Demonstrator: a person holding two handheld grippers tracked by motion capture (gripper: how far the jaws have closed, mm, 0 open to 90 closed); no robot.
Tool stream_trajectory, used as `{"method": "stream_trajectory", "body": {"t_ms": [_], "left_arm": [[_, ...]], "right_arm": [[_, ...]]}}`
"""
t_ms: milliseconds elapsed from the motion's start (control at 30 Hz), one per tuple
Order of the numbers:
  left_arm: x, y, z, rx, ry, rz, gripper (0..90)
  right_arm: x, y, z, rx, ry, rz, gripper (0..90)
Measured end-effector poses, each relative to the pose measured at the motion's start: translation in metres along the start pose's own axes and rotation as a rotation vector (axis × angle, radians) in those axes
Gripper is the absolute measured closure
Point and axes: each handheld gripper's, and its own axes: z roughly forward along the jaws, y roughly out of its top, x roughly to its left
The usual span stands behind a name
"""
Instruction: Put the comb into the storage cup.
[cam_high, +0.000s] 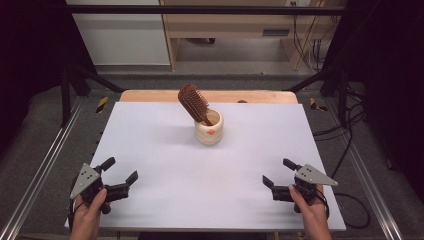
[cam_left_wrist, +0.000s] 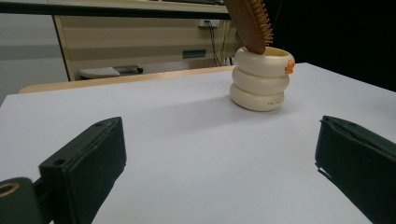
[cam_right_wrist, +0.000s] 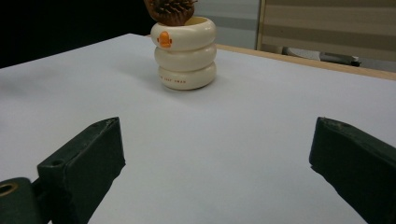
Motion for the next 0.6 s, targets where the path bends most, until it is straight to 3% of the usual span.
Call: {"method": "stream_trajectory", "body": {"t_ms": [600], "left_arm": [[-0.011,-0.005,0.002,-0.013,-0.031,0.011,2.2]], "right_arm": [[0.000,-0.002,0.004,0.001,0.005,-0.004,3.4]]}}
